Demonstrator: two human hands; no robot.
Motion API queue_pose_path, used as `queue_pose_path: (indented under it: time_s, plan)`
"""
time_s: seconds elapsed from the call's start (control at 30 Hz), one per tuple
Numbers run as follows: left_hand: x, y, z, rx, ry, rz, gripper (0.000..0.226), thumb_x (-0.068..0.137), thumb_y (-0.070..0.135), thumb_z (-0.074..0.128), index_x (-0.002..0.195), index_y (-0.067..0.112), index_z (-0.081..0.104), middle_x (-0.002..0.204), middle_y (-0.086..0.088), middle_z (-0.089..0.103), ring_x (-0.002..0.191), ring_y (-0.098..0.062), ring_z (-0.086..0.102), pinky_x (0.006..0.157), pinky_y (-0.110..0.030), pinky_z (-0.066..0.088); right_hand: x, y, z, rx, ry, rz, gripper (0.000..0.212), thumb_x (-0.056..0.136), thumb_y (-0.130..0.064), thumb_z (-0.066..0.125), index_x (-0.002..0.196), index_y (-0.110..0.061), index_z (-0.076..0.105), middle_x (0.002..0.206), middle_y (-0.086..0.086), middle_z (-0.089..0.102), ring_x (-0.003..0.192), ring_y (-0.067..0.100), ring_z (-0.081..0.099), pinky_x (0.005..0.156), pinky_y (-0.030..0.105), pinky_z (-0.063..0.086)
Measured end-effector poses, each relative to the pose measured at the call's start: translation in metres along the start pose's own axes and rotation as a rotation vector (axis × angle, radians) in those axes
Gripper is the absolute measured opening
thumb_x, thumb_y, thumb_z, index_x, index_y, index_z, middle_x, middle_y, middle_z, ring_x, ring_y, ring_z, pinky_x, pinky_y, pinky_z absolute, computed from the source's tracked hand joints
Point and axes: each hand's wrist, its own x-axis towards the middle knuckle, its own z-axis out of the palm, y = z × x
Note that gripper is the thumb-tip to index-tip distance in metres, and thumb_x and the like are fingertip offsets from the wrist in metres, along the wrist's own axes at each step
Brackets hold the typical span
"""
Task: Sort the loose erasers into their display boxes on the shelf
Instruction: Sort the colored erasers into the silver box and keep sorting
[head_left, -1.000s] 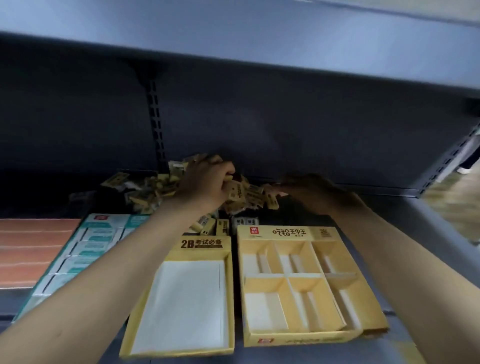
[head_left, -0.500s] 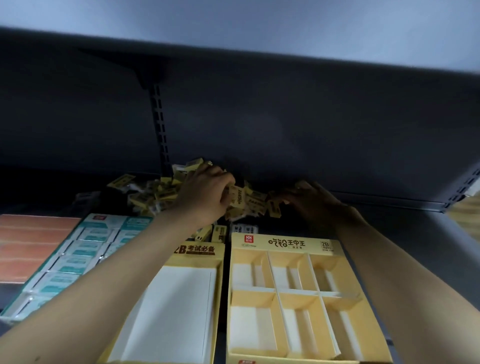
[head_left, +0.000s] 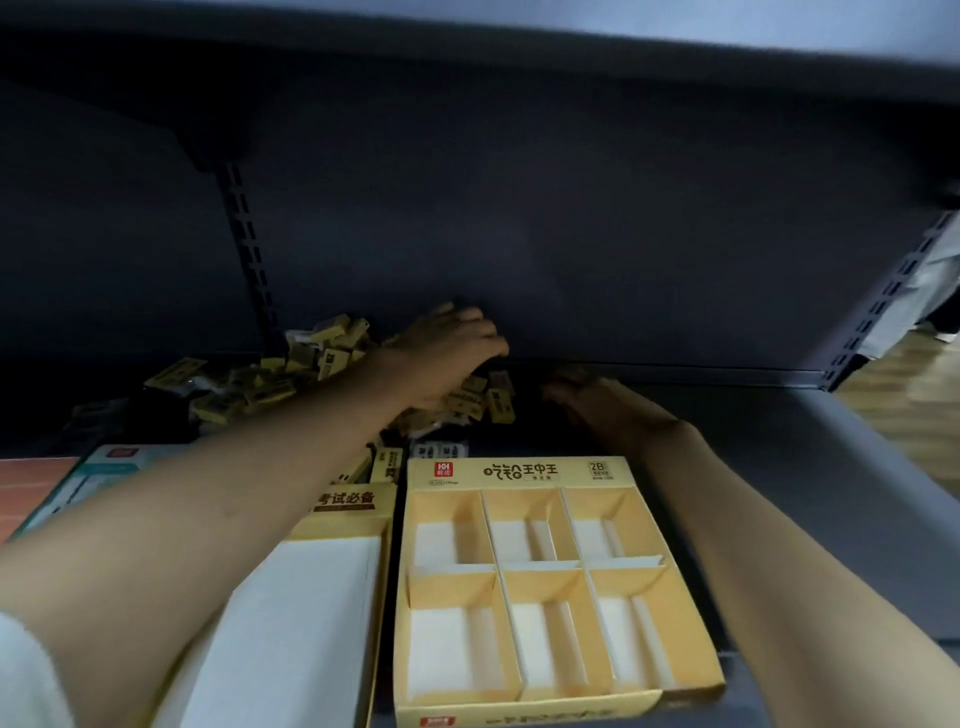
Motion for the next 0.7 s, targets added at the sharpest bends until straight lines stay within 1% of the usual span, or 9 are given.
queue_pose_path:
  time_s: [0.1, 0.17, 0.27, 0.33, 0.37, 0.43, 0.53, 0.63, 0.7]
  plan:
    - [0.019, -0.006, -0.002, 0.235, -0.125, 0.159, 0.052, 0.091, 0.009, 0.043, 0.141, 0.023, 0.035, 0.14, 0.003, 0.039, 0.128, -0.018, 0.031, 0.104, -0.031, 0.024, -0.006, -0.002, -0.001, 0.002, 0.019, 0.013, 0.049, 0.089, -0.005, 0.052, 0.134, -0.022, 0.045, 0.142, 0.002, 0.036, 0.123, 0.022, 0.048, 0.1, 0.036, 0.044]
    - [0.029, -0.008, 0.004, 0.36, -0.136, 0.256, 0.052, 0.095, 0.01, 0.037, 0.144, 0.024, 0.03, 0.14, 0.003, 0.039, 0.127, -0.019, 0.032, 0.099, -0.031, 0.025, -0.009, -0.001, 0.002, 0.026, 0.063, 0.025, 0.055, 0.089, -0.001, 0.052, 0.139, -0.02, 0.042, 0.146, 0.003, 0.032, 0.13, 0.02, 0.04, 0.107, 0.033, 0.037]
    - [0.039, -0.007, 0.019, 0.468, -0.132, 0.389, 0.052, 0.096, 0.009, 0.033, 0.146, 0.021, 0.025, 0.143, 0.004, 0.038, 0.127, -0.019, 0.033, 0.098, -0.032, 0.026, -0.012, 0.002, 0.004, -0.026, 0.111, 0.031, 0.059, 0.09, 0.0, 0.05, 0.144, -0.02, 0.036, 0.152, 0.003, 0.024, 0.139, 0.02, 0.028, 0.116, 0.028, 0.021]
    - [0.044, -0.007, 0.027, 0.493, -0.138, 0.452, 0.053, 0.096, 0.006, 0.033, 0.147, 0.019, 0.023, 0.146, 0.004, 0.036, 0.13, -0.019, 0.032, 0.101, -0.033, 0.026, -0.015, 0.004, 0.004, -0.082, 0.118, 0.033, 0.057, 0.093, -0.002, 0.045, 0.146, -0.018, 0.031, 0.153, 0.004, 0.023, 0.141, 0.019, 0.021, 0.115, 0.024, 0.012]
    - [0.046, -0.008, 0.028, 0.505, -0.141, 0.479, 0.053, 0.096, 0.006, 0.033, 0.147, 0.018, 0.023, 0.148, 0.004, 0.034, 0.133, -0.02, 0.03, 0.103, -0.033, 0.026, -0.017, 0.005, 0.004, -0.095, 0.135, 0.031, 0.055, 0.094, -0.003, 0.043, 0.146, -0.017, 0.03, 0.152, 0.005, 0.026, 0.14, 0.02, 0.021, 0.114, 0.023, 0.01]
    - [0.05, -0.009, 0.03, 0.517, -0.158, 0.513, 0.054, 0.097, 0.006, 0.033, 0.147, 0.019, 0.021, 0.151, 0.005, 0.029, 0.136, -0.019, 0.025, 0.107, -0.034, 0.023, -0.022, 0.003, 0.002, -0.08, 0.194, 0.043, 0.052, 0.094, -0.003, 0.043, 0.144, -0.014, 0.034, 0.148, 0.008, 0.033, 0.137, 0.023, 0.027, 0.112, 0.022, 0.013]
    - [0.057, -0.01, 0.031, 0.52, -0.192, 0.541, 0.054, 0.096, 0.006, 0.033, 0.147, 0.021, 0.022, 0.152, 0.007, 0.026, 0.138, -0.019, 0.021, 0.109, -0.034, 0.021, -0.026, 0.002, 0.006, 0.01, 0.267, 0.075, 0.052, 0.089, 0.0, 0.05, 0.138, -0.014, 0.045, 0.137, 0.012, 0.045, 0.128, 0.028, 0.039, 0.108, 0.027, 0.027]
    - [0.06, -0.011, 0.036, 0.531, -0.238, 0.541, 0.048, 0.096, 0.01, 0.036, 0.143, 0.023, 0.035, 0.146, 0.008, 0.038, 0.136, -0.021, 0.025, 0.108, -0.035, 0.025, -0.025, 0.006, 0.014, 0.045, 0.272, 0.059, 0.05, 0.083, 0.003, 0.055, 0.131, -0.013, 0.055, 0.124, 0.015, 0.054, 0.118, 0.033, 0.047, 0.102, 0.035, 0.04]
    - [0.058, -0.014, 0.037, 0.479, -0.219, 0.504, 0.04, 0.094, 0.013, 0.042, 0.13, 0.024, 0.052, 0.133, 0.005, 0.051, 0.129, -0.024, 0.034, 0.104, -0.039, 0.031, -0.023, 0.006, 0.013, 0.045, 0.254, 0.065, 0.052, 0.083, 0.005, 0.054, 0.131, -0.014, 0.055, 0.124, 0.014, 0.053, 0.117, 0.032, 0.047, 0.102, 0.036, 0.041]
